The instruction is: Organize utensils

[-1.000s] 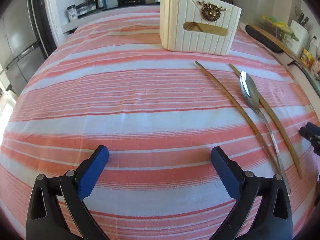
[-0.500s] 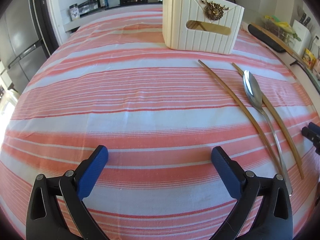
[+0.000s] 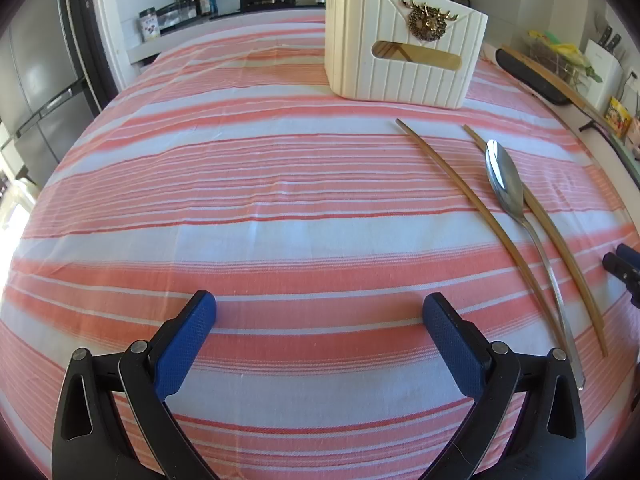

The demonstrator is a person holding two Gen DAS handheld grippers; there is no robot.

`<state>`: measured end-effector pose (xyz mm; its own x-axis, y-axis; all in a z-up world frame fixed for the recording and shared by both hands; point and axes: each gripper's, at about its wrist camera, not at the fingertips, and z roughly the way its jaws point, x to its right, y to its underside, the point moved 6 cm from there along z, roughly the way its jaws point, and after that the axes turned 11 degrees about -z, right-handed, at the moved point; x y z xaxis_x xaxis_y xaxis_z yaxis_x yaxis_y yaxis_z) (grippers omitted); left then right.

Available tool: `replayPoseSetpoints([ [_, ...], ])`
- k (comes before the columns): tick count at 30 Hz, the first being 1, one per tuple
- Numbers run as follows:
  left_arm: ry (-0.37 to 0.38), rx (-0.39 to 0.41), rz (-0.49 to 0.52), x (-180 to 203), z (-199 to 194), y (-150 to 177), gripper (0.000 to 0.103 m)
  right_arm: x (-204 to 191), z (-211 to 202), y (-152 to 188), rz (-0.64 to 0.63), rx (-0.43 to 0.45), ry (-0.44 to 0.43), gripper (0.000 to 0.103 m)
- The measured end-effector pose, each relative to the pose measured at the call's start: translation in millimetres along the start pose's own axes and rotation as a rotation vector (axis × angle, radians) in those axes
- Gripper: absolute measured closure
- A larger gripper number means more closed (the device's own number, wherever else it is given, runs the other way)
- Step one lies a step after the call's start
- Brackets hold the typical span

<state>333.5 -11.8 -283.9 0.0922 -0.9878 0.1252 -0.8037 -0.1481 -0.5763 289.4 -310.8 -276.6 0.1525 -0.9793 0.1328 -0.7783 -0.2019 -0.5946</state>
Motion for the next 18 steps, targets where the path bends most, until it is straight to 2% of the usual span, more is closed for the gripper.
replayPoseSetpoints([
  [4,0.003,0.000,-0.002,0,0,1,0.000,3,-7,0,0.020,0.019,-0.030,0.039],
  [7,0.003,0.001,-0.003,0,-1,1,0.000,-7,-20,-3,-0.017,0.031,-0.039,0.039],
  [12,0.007,-0.001,-0.002,-1,-2,2,0.000,-51,-33,-16,-0.088,0.034,-0.195,0.039],
  [15,0.007,-0.001,-0.002,-1,-2,2,0.000,-68,-28,-29,-0.108,0.036,-0.240,0.040],
  [17,0.007,-0.001,-0.002,-1,-2,2,0.000,-73,-16,-39,-0.111,0.010,-0.250,0.044],
  [18,0.008,-0.001,-0.002,-1,-2,2,0.000,-75,-9,-43,-0.113,-0.007,-0.264,0.051],
])
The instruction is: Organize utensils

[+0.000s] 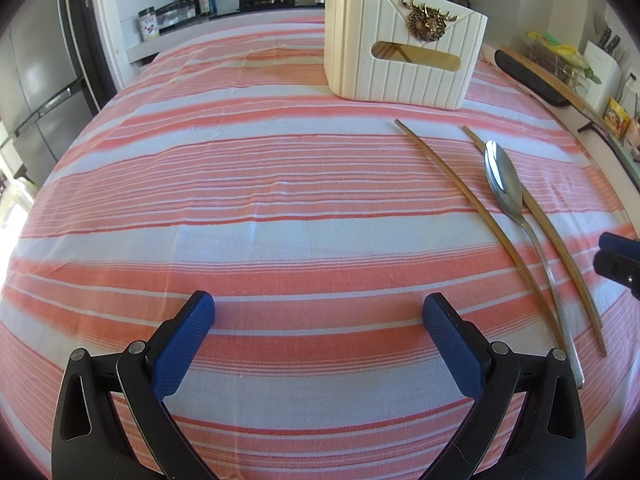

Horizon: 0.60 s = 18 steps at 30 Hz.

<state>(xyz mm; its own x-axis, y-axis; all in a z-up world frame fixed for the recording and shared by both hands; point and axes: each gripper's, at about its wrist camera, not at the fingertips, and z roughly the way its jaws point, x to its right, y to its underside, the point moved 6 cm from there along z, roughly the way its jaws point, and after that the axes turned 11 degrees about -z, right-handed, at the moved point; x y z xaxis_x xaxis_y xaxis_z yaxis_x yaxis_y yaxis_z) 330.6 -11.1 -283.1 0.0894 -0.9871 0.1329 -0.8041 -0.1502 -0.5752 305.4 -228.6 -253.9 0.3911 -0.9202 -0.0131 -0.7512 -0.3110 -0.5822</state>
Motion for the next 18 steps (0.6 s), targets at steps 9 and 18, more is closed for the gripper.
replayPoseSetpoints([
  [9,0.000,0.000,0.000,0,0,0,0.000,-11,35,-15,-0.102,-0.134,-0.001,0.077],
  [18,0.001,-0.001,0.000,0,0,0,0.000,-2,34,-14,-0.080,-0.111,0.086,0.097],
])
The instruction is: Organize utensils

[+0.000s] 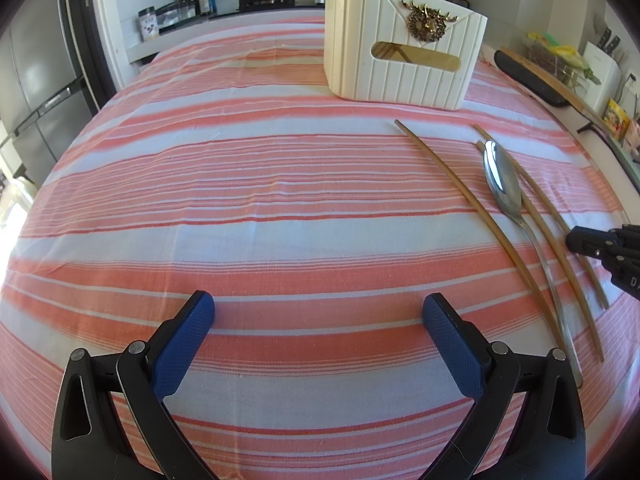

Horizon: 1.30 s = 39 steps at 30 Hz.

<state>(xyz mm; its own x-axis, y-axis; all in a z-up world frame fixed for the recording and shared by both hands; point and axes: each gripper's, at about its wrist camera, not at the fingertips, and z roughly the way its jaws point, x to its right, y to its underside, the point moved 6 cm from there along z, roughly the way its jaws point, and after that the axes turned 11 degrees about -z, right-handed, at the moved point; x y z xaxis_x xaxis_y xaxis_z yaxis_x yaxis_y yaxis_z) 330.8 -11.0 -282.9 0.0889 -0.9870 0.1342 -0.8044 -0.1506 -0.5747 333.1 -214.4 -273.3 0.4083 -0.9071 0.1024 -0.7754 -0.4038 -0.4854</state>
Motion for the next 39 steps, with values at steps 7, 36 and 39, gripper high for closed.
replayPoseSetpoints([
  [7,0.001,-0.001,0.000,0,0,0,0.000,38,-23,43,0.101,0.003,0.182,0.096],
  [36,0.019,-0.030,0.021,89,23,-21,0.019,57,-29,64,0.202,0.113,0.154,0.063],
  [39,0.076,-0.031,0.060,91,13,-14,0.042,55,-29,62,0.188,0.103,0.168,0.063],
])
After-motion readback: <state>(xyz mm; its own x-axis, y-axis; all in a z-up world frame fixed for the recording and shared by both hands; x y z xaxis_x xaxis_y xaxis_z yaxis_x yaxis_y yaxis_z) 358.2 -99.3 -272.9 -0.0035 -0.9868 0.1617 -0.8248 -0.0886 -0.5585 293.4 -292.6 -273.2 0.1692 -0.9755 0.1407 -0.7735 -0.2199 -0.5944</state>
